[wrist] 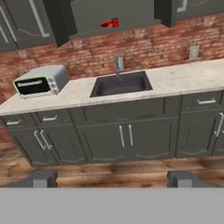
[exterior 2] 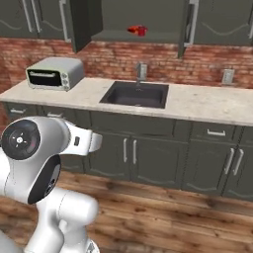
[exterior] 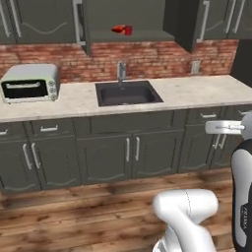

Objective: Pick the avocado and bread from the counter and place them on the plate. Then pick the jam from the cabinet and place it next to the plate. Lastly close the cabinet door.

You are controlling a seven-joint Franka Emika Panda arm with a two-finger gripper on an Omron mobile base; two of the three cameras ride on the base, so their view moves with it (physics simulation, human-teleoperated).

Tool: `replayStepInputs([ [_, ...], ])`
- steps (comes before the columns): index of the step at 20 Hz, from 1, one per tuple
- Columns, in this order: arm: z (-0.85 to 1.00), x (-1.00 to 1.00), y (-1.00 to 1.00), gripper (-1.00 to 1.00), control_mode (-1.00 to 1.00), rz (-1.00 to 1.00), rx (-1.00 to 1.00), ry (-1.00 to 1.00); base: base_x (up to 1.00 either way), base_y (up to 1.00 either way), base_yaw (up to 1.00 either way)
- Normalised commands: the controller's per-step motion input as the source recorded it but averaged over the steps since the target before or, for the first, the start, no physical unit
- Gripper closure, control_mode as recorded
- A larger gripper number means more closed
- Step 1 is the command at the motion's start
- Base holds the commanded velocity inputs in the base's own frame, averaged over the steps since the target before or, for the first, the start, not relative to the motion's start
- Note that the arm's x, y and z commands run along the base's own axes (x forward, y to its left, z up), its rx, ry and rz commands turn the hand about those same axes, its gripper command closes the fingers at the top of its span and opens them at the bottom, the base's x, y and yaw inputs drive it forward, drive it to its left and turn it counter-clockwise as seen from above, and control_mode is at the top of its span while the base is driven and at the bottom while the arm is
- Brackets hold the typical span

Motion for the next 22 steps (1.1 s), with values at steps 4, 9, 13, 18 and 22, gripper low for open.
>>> replayStepInputs([
  [4, 0.00, 0.00, 0.00, -1.00, 1.00, 0.00, 0.00, 0.00, 0.81, 0.27, -0.05],
  [9, 0.00, 0.00, 0.00, -1.00, 1.00, 0.00, 0.00, 0.00, 0.80, 0.38, -0.08],
  [13, 0.00, 0.00, 0.00, -1.00, 1.00, 0.00, 0.00, 0.00, 0.69, 0.47, -0.12],
  [18, 0.00, 0.00, 0.00, -1.00, 1.00, 0.00, 0.00, 0.00, 0.67, 0.40, -0.12],
  [22, 0.00, 0.00, 0.00, -1.00, 1.00, 0.00, 0.00, 0.00, 0.70, 0.09, -0.10],
])
